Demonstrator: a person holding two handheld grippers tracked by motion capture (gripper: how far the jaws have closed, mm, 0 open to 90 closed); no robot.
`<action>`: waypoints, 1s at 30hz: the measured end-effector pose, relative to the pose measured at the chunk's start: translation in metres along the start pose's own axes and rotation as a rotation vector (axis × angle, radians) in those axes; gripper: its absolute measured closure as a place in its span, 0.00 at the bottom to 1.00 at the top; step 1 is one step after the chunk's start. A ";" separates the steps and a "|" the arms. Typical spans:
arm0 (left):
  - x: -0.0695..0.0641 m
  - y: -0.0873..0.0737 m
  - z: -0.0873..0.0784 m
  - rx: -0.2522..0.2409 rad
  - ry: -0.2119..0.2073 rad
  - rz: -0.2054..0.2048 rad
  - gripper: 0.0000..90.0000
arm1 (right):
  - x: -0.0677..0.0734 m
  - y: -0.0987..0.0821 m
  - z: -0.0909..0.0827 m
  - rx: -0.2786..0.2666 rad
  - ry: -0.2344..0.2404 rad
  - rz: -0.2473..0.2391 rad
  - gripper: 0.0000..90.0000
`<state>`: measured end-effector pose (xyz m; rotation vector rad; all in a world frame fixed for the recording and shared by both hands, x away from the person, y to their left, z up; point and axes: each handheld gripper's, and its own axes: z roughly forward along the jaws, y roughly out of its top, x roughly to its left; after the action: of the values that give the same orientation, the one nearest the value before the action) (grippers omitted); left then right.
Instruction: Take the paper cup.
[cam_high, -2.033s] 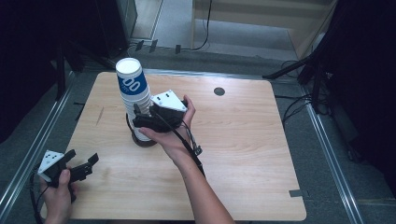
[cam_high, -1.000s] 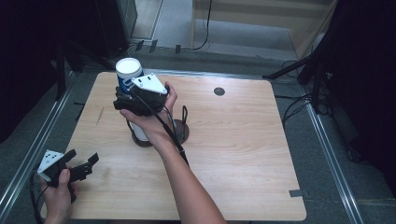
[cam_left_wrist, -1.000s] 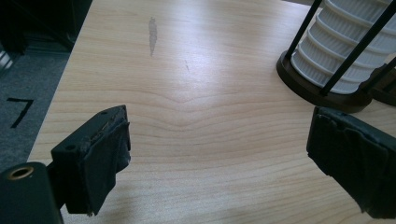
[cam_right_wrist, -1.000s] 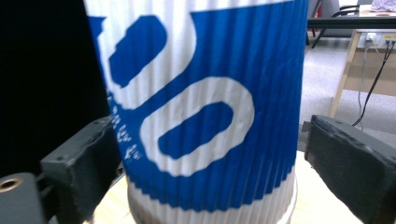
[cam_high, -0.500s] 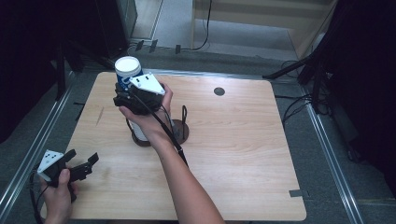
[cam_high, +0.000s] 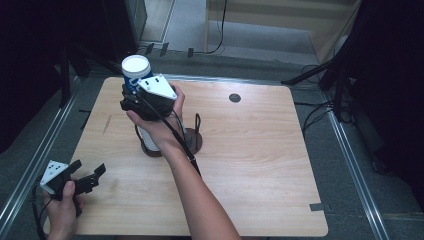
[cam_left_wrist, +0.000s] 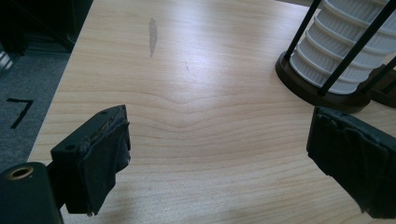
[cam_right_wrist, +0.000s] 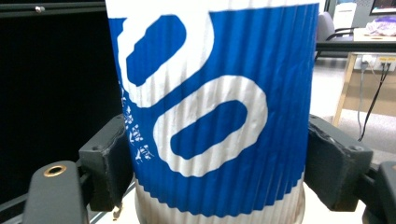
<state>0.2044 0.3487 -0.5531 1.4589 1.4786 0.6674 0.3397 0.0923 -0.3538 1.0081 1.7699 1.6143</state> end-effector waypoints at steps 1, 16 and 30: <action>0.000 0.000 0.000 0.000 0.000 0.001 0.07 | 0.000 0.003 -0.001 -0.002 -0.001 0.002 0.22; 0.000 0.000 0.000 0.000 -0.002 0.001 0.07 | 0.002 0.012 -0.002 -0.029 -0.004 0.006 0.23; 0.000 0.000 0.000 0.000 -0.002 0.004 0.07 | 0.005 0.025 -0.005 -0.037 -0.006 -0.001 0.24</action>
<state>0.2044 0.3489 -0.5530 1.4624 1.4746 0.6681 0.3378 0.0934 -0.3277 0.9944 1.7296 1.6359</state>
